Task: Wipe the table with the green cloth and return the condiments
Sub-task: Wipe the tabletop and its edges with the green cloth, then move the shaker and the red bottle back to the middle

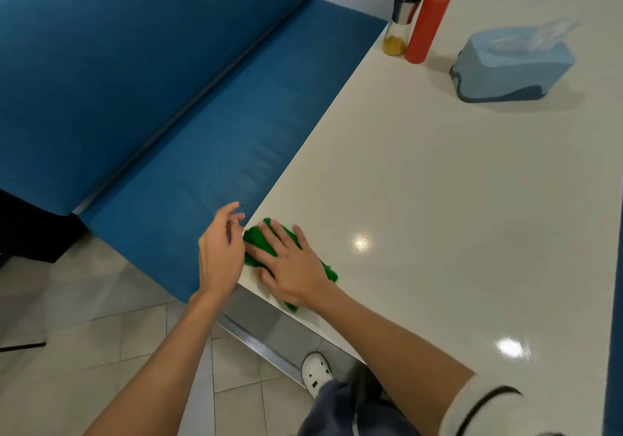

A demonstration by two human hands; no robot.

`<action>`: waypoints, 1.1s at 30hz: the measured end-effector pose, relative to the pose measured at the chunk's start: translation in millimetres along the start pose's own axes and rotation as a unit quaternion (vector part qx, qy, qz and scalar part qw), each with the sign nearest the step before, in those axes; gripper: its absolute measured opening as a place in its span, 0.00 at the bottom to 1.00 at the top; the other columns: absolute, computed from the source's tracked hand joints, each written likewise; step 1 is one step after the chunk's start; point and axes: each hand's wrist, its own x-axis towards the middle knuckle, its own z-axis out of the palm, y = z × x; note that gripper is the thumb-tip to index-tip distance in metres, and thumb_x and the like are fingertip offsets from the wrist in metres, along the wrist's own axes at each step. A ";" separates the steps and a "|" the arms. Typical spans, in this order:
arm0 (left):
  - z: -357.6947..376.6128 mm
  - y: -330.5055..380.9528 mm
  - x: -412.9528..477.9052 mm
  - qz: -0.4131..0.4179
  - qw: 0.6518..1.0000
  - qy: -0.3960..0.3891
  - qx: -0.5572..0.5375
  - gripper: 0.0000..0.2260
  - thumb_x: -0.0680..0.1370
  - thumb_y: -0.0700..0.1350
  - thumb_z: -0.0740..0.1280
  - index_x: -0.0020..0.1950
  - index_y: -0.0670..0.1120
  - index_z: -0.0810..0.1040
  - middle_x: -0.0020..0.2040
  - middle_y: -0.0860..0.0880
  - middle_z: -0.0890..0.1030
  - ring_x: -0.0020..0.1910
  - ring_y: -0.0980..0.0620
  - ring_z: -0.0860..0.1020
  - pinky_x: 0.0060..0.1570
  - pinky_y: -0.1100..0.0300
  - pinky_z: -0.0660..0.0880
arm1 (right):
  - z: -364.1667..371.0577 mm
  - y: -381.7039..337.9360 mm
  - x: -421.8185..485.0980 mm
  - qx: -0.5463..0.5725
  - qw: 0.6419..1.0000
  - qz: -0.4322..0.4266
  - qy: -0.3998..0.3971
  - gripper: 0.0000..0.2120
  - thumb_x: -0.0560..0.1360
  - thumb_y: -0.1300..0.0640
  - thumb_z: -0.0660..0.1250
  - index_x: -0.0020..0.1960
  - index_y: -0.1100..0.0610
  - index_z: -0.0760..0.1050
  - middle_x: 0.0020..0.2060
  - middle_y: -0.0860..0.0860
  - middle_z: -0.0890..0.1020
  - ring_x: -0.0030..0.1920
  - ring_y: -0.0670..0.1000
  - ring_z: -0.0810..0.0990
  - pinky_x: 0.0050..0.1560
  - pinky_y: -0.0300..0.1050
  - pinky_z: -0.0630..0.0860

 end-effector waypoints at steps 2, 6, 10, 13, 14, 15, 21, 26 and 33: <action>0.3 5.2 2.8 0.001 1.000 -0.023 0.010 0.12 0.81 0.41 0.57 0.62 0.50 0.74 0.53 0.52 0.82 0.51 0.52 0.80 0.54 0.49 0.77 | -2.0 10.1 -10.7 -0.008 0.999 -0.044 -0.025 0.26 0.77 0.43 0.43 0.75 0.41 0.55 0.77 0.53 0.54 0.77 0.54 0.49 0.72 0.63 0.45; 6.2 25.7 7.2 0.020 0.996 -0.090 0.013 0.14 0.79 0.38 0.58 0.61 0.49 0.75 0.52 0.52 0.81 0.50 0.51 0.80 0.53 0.48 0.77 | -24.5 23.7 -24.9 -0.024 0.996 -0.057 -0.063 0.25 0.79 0.42 0.43 0.76 0.39 0.49 0.78 0.52 0.50 0.77 0.52 0.46 0.71 0.65 0.40; 13.2 50.4 16.1 0.030 0.990 -0.136 0.017 0.14 0.79 0.38 0.58 0.61 0.49 0.76 0.52 0.52 0.81 0.49 0.51 0.80 0.51 0.50 0.77 | -59.9 41.9 -40.0 0.039 0.998 -0.006 -0.048 0.24 0.82 0.48 0.49 0.77 0.45 0.51 0.77 0.54 0.54 0.76 0.53 0.51 0.73 0.62 0.43; 21.4 71.1 26.9 0.019 0.979 -0.199 0.024 0.13 0.79 0.39 0.58 0.59 0.50 0.77 0.51 0.52 0.82 0.48 0.51 0.80 0.43 0.54 0.77 | -87.1 79.0 -51.4 0.037 0.996 0.064 -0.045 0.21 0.81 0.55 0.54 0.73 0.51 0.63 0.75 0.55 0.60 0.74 0.52 0.59 0.73 0.56 0.49; 25.3 78.5 30.8 0.015 0.973 -0.226 0.034 0.12 0.79 0.40 0.58 0.58 0.50 0.77 0.50 0.52 0.82 0.48 0.51 0.79 0.40 0.56 0.75 | -96.5 92.3 -55.1 0.044 0.994 0.086 -0.055 0.19 0.80 0.57 0.55 0.70 0.53 0.67 0.74 0.55 0.64 0.72 0.52 0.63 0.72 0.53 0.53; 30.1 86.4 35.1 0.013 0.966 -0.254 0.044 0.12 0.79 0.41 0.59 0.57 0.50 0.78 0.50 0.52 0.81 0.49 0.51 0.79 0.39 0.58 0.73 | -107.9 105.5 -59.4 0.055 0.991 0.104 -0.061 0.18 0.80 0.59 0.55 0.68 0.54 0.71 0.71 0.55 0.69 0.69 0.53 0.68 0.69 0.51 0.59; 65.4 148.0 53.8 0.053 0.931 -0.359 0.050 0.09 0.80 0.41 0.59 0.53 0.50 0.78 0.51 0.49 0.82 0.50 0.51 0.78 0.39 0.67 0.69 | -172.8 168.9 -91.7 0.107 0.972 0.206 -0.045 0.16 0.79 0.62 0.55 0.60 0.57 0.77 0.57 0.53 0.80 0.58 0.54 0.75 0.51 0.45 0.71; 106.4 209.2 82.5 0.084 0.922 -0.377 0.027 0.09 0.80 0.40 0.60 0.55 0.47 0.79 0.48 0.49 0.83 0.46 0.51 0.81 0.38 0.68 0.70 | -222.1 225.4 -94.4 0.128 0.961 0.244 0.037 0.16 0.78 0.62 0.56 0.59 0.57 0.79 0.57 0.53 0.81 0.56 0.53 0.78 0.58 0.46 0.74; 166.1 259.6 133.0 0.084 0.937 -0.340 -0.007 0.10 0.80 0.41 0.60 0.55 0.48 0.79 0.47 0.51 0.83 0.43 0.58 0.81 0.34 0.76 0.69 | -259.5 301.5 -60.4 0.208 0.927 0.269 0.156 0.13 0.79 0.62 0.59 0.57 0.57 0.80 0.54 0.52 0.82 0.49 0.47 0.79 0.48 0.32 0.70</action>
